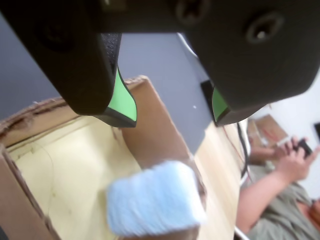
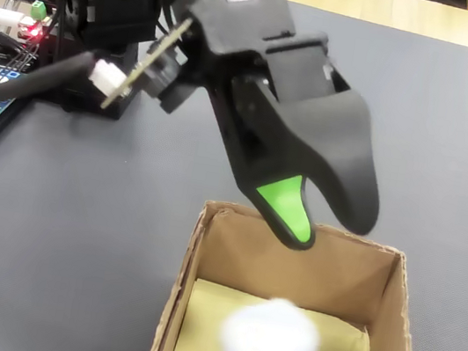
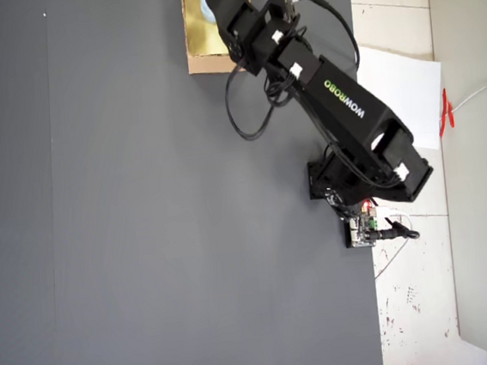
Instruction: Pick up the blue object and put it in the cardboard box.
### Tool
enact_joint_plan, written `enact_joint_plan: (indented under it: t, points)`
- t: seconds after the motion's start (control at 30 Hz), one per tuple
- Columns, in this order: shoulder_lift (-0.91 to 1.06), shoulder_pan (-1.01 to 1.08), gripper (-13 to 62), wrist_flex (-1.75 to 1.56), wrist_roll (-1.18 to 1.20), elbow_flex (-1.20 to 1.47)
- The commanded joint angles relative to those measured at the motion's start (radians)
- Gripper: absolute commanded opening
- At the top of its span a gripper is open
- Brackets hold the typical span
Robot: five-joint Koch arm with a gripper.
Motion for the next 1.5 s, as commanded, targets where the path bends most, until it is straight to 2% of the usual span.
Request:
enact_joint_plan:
  t: [0.0, 0.67, 1.17, 1.47]
  points:
    - [0.064, -0.046, 30.1, -0.21, 0.104, -0.006]
    - [0.466, -0.541, 31.7, -0.692, 0.117, 0.624]
    - [0.627, -0.778, 33.5, -0.701, 0.104, 1.008]
    - [0.627, -0.778, 35.0, -0.407, 0.103, 1.015]
